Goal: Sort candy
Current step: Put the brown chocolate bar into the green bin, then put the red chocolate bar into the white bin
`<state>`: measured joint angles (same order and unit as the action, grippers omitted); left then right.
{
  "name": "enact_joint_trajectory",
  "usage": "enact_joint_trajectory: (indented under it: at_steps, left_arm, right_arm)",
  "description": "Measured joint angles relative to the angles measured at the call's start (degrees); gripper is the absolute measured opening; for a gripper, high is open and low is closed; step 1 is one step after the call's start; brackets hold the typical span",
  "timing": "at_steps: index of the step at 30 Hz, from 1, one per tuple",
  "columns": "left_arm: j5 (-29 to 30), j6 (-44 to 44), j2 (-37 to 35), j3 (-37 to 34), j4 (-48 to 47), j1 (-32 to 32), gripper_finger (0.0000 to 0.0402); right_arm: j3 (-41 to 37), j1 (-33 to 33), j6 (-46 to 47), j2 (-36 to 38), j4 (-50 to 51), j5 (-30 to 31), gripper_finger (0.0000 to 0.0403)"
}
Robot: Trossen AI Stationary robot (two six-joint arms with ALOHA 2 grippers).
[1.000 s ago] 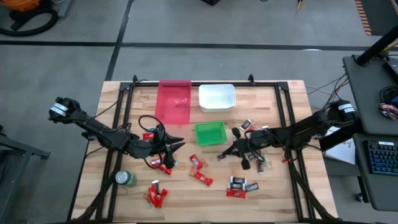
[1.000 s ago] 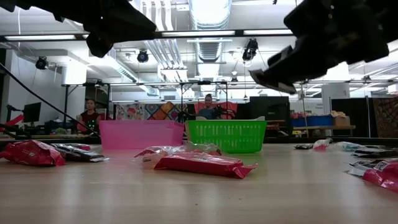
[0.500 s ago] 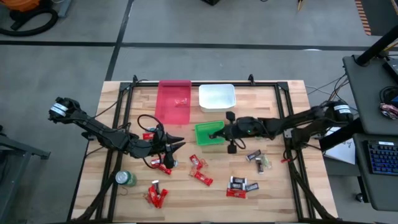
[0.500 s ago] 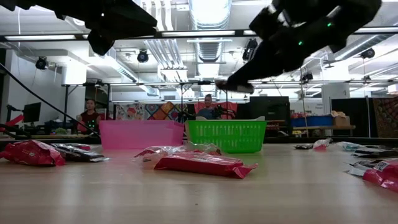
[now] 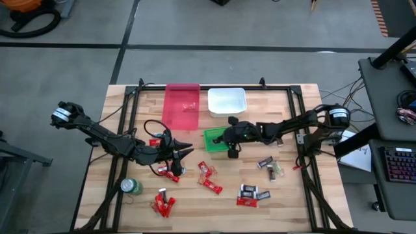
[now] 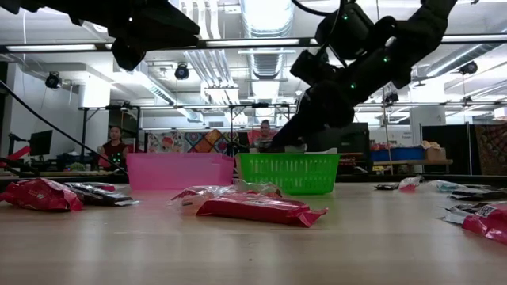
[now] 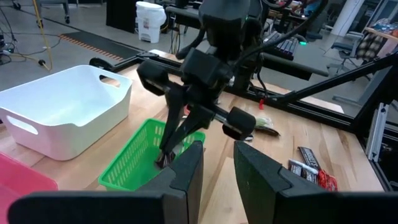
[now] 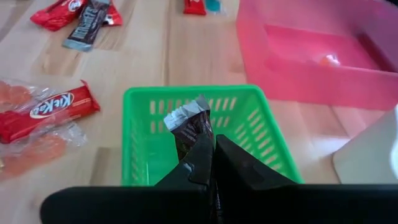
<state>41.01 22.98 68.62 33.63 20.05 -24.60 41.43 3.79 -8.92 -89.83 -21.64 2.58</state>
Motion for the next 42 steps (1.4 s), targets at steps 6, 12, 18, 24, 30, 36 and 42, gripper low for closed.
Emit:
enact_joint_trajectory:
  at_steps: [6,12,18,24,30,36,42]
  left_arm:
    - [-0.02,0.0,-0.02,0.0,0.01,0.0,0.0075]
    - [-0.02,0.04,-0.02,0.0,0.0,-0.01,0.0075]
    - [-0.04,2.34,-0.02,0.0,-0.13,0.0,0.0075]
    - [-0.2,12.44,-0.08,0.02,-7.0,0.0,0.0075]
    - [-6.88,25.79,-0.23,0.02,-19.31,1.88,0.0075]
    - [-21.25,30.0,-0.96,0.02,-26.76,6.14,0.0075]
    - [-28.74,30.33,-0.98,0.02,-31.08,8.66,0.0075]
  right_arm:
    - [0.2,0.0,1.32,0.33,-0.11,0.32,0.006]
    - [0.2,0.0,1.87,0.36,-0.1,0.47,0.0108]
    - [0.83,-0.04,3.4,0.75,0.21,0.45,0.0137]
    - [3.65,-0.15,10.96,3.2,6.54,0.25,0.0151]
    - [7.02,-0.15,12.25,6.27,15.59,-1.15,0.0158]
    - [9.59,-0.16,10.82,7.38,17.68,-1.29,0.0153]
    - [11.31,-0.15,9.85,7.34,18.98,-1.28,0.0157]
